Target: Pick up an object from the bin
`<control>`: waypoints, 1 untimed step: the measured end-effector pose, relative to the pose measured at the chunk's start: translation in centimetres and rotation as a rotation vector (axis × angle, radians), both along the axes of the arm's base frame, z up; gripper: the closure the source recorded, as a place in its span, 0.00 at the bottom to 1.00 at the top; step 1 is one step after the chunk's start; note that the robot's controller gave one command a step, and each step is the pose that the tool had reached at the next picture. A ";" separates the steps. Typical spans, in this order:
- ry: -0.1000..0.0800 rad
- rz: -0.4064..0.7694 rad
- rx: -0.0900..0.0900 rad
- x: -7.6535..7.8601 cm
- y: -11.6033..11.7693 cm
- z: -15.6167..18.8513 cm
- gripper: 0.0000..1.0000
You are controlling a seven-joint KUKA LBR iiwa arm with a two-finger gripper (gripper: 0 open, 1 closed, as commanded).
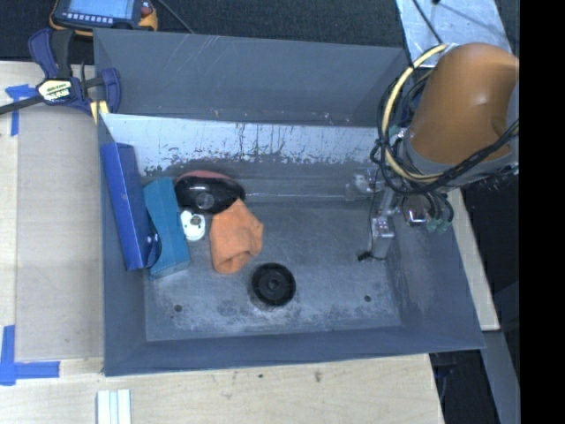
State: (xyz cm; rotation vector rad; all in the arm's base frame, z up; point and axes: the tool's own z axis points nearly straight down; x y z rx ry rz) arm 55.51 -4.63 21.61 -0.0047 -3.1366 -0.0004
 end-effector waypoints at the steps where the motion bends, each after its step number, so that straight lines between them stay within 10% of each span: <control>1: -0.009 0.001 -0.001 0.1 0.0 0.5 0.00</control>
Offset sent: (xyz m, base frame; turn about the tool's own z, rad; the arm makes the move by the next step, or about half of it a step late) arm -0.0297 0.1031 -0.0371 0.1145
